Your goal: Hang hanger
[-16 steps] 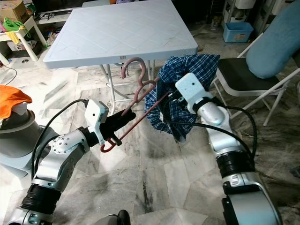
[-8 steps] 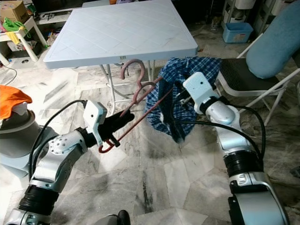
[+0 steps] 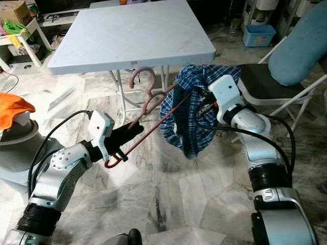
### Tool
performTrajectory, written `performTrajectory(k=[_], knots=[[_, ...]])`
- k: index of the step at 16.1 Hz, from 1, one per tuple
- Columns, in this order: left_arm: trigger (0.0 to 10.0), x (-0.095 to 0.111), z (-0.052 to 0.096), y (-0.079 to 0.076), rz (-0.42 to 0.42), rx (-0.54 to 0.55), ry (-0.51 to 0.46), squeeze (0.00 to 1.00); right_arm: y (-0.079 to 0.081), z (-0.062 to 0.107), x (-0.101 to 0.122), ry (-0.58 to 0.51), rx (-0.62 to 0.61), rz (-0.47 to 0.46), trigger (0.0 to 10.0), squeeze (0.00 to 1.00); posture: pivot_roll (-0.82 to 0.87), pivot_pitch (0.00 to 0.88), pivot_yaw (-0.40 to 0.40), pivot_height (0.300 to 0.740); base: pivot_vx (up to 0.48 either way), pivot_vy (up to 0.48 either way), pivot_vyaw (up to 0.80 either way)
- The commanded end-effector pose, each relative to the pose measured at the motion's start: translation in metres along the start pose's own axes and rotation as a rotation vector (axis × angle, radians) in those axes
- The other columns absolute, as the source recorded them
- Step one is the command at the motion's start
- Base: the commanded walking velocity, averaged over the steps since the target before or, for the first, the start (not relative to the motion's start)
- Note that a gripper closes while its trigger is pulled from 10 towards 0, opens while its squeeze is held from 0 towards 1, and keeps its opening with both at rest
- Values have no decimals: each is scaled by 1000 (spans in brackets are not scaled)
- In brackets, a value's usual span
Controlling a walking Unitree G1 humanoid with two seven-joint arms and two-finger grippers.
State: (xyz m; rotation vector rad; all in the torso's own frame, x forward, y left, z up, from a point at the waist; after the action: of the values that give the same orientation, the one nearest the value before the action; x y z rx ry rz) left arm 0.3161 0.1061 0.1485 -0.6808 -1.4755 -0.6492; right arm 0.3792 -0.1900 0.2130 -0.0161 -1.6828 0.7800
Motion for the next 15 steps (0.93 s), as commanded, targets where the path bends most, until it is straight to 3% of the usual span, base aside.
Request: performTrajectory(k=[1,4,6,8,12,13,15], knots=[[0,4,7,5,-24,27,-13,0,-7,-2,10,-42,-28,-30,0,0,-76,119,81,740,0,0,0],[0,-5,17,0,-38,9,32,0,-21,-12,24,-77,-151,-186,0,0,-75,122,80,740,0,0,0],[0,-11,23,-10,-51,-32,62,0,-23,-22,36,-102,-206,-219,0,0,-79,126,80,740,0,0,0],[0,-13,32,-18,-82,-59,83,0,-26,-29,39,-69,-281,-189,0,0,-78,122,72,740,0,0,0],[0,-9,47,-24,-96,-23,77,0,-39,-24,18,82,-430,-124,0,0,-71,117,61,740,0,0,0],[0,-9,51,-27,-83,-1,67,0,-42,-19,2,174,-496,-112,0,0,-70,118,58,740,0,0,0],[0,-9,51,-28,-80,14,59,0,-46,-12,-10,235,-552,-97,0,0,-71,118,58,740,0,0,0]])
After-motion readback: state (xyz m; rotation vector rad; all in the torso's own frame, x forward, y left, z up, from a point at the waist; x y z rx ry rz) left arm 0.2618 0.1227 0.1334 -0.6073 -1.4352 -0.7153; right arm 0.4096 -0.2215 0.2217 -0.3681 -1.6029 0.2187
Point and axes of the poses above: a point about 5 cm out from each wrist's last joint towards the gripper, its own z axis pointing back from the gripper into the wrist, its own x axis along the axis of the wrist's last joint, y = z × x, the point moved 1 cm from there along -z, pointing out of the wrist towards the gripper, and after that the axes turned 4 degrees about z, right-handed, at the moved point
